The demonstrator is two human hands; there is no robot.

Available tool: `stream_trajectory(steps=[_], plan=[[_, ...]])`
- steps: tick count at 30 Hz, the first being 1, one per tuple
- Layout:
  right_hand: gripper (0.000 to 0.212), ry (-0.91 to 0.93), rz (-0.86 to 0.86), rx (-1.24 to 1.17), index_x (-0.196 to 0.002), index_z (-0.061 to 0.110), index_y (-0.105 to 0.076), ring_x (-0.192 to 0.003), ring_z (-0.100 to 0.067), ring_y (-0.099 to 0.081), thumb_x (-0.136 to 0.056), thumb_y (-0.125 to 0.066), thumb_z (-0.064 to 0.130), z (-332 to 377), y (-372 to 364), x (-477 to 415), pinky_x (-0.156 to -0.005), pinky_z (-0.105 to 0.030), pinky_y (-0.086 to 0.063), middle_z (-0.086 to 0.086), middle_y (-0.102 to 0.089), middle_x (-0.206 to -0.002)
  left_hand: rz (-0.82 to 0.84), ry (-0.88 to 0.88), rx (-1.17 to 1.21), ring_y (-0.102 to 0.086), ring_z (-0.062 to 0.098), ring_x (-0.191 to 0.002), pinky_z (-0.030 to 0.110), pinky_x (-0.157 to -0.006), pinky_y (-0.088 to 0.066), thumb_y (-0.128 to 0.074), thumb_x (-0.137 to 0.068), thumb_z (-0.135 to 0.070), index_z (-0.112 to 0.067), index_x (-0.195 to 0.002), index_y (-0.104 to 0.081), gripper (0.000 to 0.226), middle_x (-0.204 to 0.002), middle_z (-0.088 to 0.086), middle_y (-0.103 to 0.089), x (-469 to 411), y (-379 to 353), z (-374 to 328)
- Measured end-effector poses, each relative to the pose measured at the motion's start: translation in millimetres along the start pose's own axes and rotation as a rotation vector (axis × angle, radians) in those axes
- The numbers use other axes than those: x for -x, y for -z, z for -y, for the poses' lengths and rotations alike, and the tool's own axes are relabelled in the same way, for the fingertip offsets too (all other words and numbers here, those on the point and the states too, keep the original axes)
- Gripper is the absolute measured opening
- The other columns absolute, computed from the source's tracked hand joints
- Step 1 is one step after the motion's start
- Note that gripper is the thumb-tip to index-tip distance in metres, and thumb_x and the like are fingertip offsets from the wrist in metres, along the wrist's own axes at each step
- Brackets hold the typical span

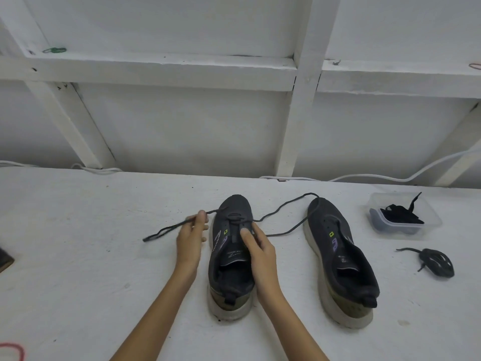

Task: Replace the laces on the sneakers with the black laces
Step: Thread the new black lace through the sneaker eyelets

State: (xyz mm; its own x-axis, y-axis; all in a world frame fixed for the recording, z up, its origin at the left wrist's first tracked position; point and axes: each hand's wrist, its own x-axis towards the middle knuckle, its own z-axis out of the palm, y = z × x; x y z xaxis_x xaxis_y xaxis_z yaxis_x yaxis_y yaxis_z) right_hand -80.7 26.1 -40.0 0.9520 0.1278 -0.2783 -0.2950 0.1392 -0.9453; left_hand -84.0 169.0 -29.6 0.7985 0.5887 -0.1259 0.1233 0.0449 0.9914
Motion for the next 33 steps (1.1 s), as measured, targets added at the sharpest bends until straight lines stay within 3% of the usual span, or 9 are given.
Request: stream_trajectory(steps=[3, 6, 10, 13, 16, 19, 24, 29, 33], plan=[[0.024, 0.082, -0.091, 0.048, -0.115, 0.021, -0.070, -0.105, -0.012, -0.066, -0.093, -0.063, 0.028, 9.6, 5.5, -12.4, -0.098, -0.038, -0.052, 0.003, -0.070, -0.114, 0.268, 0.003, -0.002, -0.063, 0.008, -0.111, 0.035, -0.102, -0.047, -0.062, -0.087, -0.047, -0.021, -0.117, -0.065, 0.040, -0.118, -0.006, -0.068, 15.9, -9.3, 7.5], [0.022, 0.203, -0.082, 0.295, -0.112, 0.024, -0.072, -0.094, -0.006, -0.062, -0.093, -0.063, 0.017, 20.7, 11.7, -27.9, -0.087, -0.023, -0.051, 0.003, -0.066, -0.112, 0.342, 0.010, -0.060, -0.042, 0.007, -0.135, 0.035, -0.117, -0.031, -0.064, -0.087, -0.046, -0.026, -0.142, -0.044, 0.062, -0.147, -0.011, -0.045, 18.6, -12.6, 11.8], [0.019, 0.393, -0.051, 0.681, -0.108, 0.028, -0.075, -0.090, -0.010, -0.061, -0.090, -0.067, 0.028, 32.6, 15.1, -43.9, -0.073, -0.020, -0.044, 0.004, -0.067, -0.103, 0.461, -0.009, -0.083, -0.029, 0.004, -0.143, 0.041, -0.120, -0.024, -0.062, -0.073, -0.073, -0.040, -0.148, -0.033, 0.087, -0.155, -0.017, -0.032, 15.5, -9.5, 15.4], [0.018, 0.573, -0.044, 1.010, -0.101, 0.019, -0.076, -0.090, -0.016, -0.060, -0.093, -0.062, 0.027, 40.6, 13.7, -50.2, -0.071, -0.029, -0.044, 0.003, -0.067, -0.100, 0.510, -0.042, -0.107, -0.028, 0.009, -0.145, 0.044, -0.119, -0.025, -0.066, -0.073, -0.070, -0.045, -0.144, -0.035, 0.082, -0.154, -0.014, -0.035, 14.8, -8.8, 20.9], [0.021, 0.673, 0.034, 1.238, -0.093, 0.007, -0.062, -0.077, -0.027, -0.059, -0.098, -0.049, 0.022, 42.7, 8.1, -53.5, -0.063, -0.035, -0.041, -0.006, -0.065, -0.091, 0.508, -0.066, -0.119, -0.026, 0.007, -0.145, 0.042, -0.120, -0.024, -0.067, -0.074, -0.066, -0.043, -0.146, -0.034, 0.083, -0.154, -0.016, -0.034, 17.2, -10.4, 16.7], [0.021, 0.633, 0.056, 1.260, -0.093, 0.004, -0.052, -0.065, -0.029, -0.050, -0.101, -0.042, 0.021, 49.5, 5.2, -63.5, -0.058, -0.035, -0.033, -0.011, -0.062, -0.083, 0.488, -0.077, -0.146, -0.021, -0.007, -0.141, 0.020, -0.117, -0.022, -0.062, -0.069, -0.062, -0.042, -0.145, -0.034, 0.083, -0.155, -0.021, -0.025, 19.9, -10.8, 11.7], [0.022, 0.699, 0.062, 1.352, -0.102, 0.008, -0.055, -0.072, -0.029, -0.059, -0.103, -0.040, 0.024, 52.7, -1.0, -76.7, -0.058, -0.034, -0.036, -0.007, -0.068, -0.087, 0.495, -0.073, -0.137, -0.032, 0.001, -0.140, 0.040, -0.119, -0.028, -0.064, -0.074, -0.058, -0.040, -0.145, -0.038, 0.078, -0.151, -0.020, -0.035, 20.5, -10.1, 11.3], [0.009, 0.440, 0.143, 0.786, -0.087, 0.017, -0.072, -0.077, -0.002, -0.064, -0.088, -0.070, 0.026, 56.1, 25.1, -80.9, -0.072, -0.020, -0.047, 0.009, -0.071, -0.082, 0.496, -0.054, -0.142, -0.027, 0.000, -0.142, 0.040, -0.120, -0.025, -0.063, -0.074, -0.061, -0.038, -0.148, -0.032, 0.084, -0.155, -0.020, -0.029, 22.0, -12.1, 10.1], [0.004, 0.409, 0.182, 0.747, -0.081, 0.015, -0.076, -0.080, -0.007, -0.067, -0.080, -0.078, 0.018, 54.7, 28.1, -73.7, -0.077, -0.021, -0.052, 0.008, -0.072, -0.079, 0.496, -0.041, -0.150, -0.024, 0.001, -0.144, 0.041, -0.120, -0.023, -0.065, -0.074, -0.063, -0.039, -0.149, -0.030, 0.086, -0.156, -0.020, -0.026, 20.3, -11.2, 13.3]])
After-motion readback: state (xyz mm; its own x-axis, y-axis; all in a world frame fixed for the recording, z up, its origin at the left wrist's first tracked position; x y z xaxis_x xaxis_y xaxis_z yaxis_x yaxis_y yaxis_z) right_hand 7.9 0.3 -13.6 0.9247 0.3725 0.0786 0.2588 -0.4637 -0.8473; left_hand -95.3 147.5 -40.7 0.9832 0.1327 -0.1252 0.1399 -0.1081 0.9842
